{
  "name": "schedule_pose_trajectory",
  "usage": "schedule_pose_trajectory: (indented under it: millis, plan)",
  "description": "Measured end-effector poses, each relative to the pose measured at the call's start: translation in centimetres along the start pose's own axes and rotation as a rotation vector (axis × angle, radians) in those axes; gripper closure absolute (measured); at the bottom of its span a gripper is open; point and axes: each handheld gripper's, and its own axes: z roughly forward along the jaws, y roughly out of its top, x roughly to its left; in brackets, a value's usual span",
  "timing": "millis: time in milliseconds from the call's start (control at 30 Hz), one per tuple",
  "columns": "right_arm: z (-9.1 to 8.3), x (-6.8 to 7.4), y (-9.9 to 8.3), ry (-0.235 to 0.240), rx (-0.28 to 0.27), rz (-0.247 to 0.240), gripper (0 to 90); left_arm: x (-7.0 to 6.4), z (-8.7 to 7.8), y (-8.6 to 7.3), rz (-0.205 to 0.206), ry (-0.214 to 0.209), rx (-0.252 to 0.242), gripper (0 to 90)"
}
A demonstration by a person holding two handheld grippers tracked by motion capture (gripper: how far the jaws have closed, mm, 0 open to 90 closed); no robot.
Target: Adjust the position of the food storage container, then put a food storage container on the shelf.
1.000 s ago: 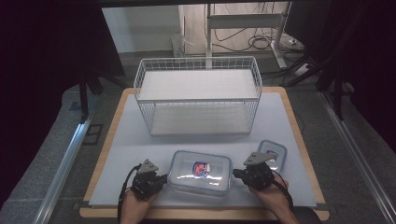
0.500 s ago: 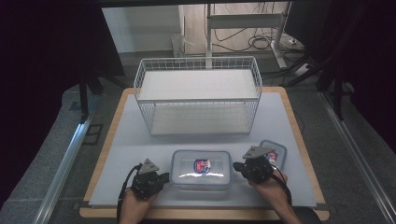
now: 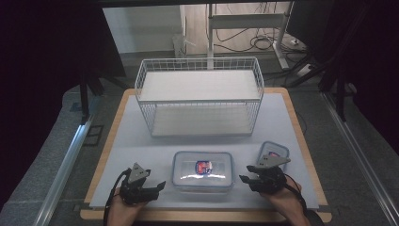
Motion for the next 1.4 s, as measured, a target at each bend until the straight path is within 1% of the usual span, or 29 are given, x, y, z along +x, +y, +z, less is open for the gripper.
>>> schedule_pose_trajectory:
  millis: [133,167,300,433,467,667,833,867,1033,1133,1233,1300,1367,1400]
  plan:
    - [0.0,-0.3,-0.2,0.010,-0.020,0.009,36.8,0.1,-0.2,-0.3,0.014,0.003,0.000,19.6]
    - [0.1,-0.4,-0.3,0.011,-0.018,0.011,34.3,0.2,-0.2,-0.3,0.014,0.004,0.000,16.5]
    - [0.4,-0.5,-0.5,0.039,-0.016,0.020,27.0,0.3,-0.1,-0.4,0.017,0.003,0.002,10.4]
    - [0.7,-0.3,-0.5,0.049,-0.013,0.003,22.3,0.2,0.0,-0.5,0.034,0.015,0.001,7.0]
    - [0.7,-0.3,-0.5,0.052,-0.011,0.003,21.5,0.3,0.0,-0.5,0.035,0.012,-0.002,7.0]
    - [0.8,-0.2,-0.5,0.060,-0.012,0.002,19.7,0.4,0.0,-0.6,0.031,0.000,-0.034,6.0]
    - [0.7,-0.1,-0.5,0.057,-0.011,0.004,18.9,0.5,0.1,-0.8,0.063,0.013,-0.054,4.3]
    - [0.7,0.0,-0.4,0.057,-0.014,0.003,18.8,0.5,0.1,-0.8,0.063,0.012,-0.060,4.0]
    - [0.5,0.2,-0.3,0.060,-0.018,0.000,18.1,0.7,0.1,-0.8,0.042,0.002,-0.077,2.9]
    - [0.3,0.2,-0.2,0.056,-0.024,-0.001,17.6,0.7,0.2,-0.7,0.030,-0.002,-0.052,2.7]
    - [-0.1,0.1,0.0,0.053,-0.028,0.005,17.1,0.6,0.3,-0.5,0.016,-0.022,-0.037,2.7]
    - [-0.3,0.0,0.1,0.046,-0.034,0.017,17.1,0.5,0.2,-0.2,0.010,-0.033,-0.034,2.8]
    - [-0.5,-0.1,0.3,0.043,-0.041,0.036,17.4,0.5,0.0,0.1,0.004,-0.046,-0.042,3.1]
    - [-0.6,-0.1,0.4,0.047,-0.043,0.054,17.3,0.4,-0.1,0.3,0.001,-0.052,-0.051,3.1]
